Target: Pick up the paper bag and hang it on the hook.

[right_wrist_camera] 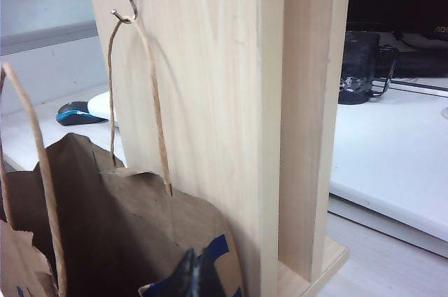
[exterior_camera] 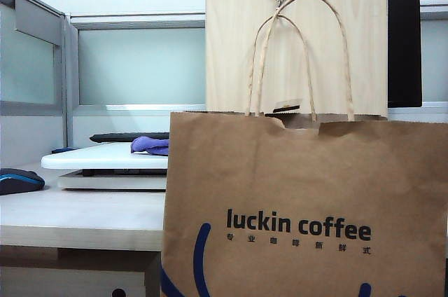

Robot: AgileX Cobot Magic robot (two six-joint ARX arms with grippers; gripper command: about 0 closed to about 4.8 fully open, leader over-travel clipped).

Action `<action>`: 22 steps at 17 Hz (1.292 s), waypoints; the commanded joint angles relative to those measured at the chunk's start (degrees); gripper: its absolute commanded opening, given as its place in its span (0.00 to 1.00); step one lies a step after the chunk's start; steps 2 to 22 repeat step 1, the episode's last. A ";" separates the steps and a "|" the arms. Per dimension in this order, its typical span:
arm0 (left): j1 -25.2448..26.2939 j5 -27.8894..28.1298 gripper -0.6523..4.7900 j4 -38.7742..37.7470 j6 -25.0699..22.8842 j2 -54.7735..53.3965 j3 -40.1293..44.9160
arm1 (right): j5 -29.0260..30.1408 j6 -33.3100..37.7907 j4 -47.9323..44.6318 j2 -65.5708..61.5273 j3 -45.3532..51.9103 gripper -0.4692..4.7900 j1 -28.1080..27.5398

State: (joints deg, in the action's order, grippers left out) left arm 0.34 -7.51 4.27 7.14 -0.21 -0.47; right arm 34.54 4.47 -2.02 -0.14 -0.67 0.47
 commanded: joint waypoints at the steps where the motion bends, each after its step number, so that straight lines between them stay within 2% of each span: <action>1: 0.11 -0.24 0.11 0.52 -0.24 0.00 -0.07 | 0.11 0.00 -0.76 0.00 0.39 0.09 0.02; 22: 0.11 -0.24 0.11 0.52 -0.24 0.00 -0.07 | 0.11 0.00 -0.76 0.00 0.39 0.09 0.02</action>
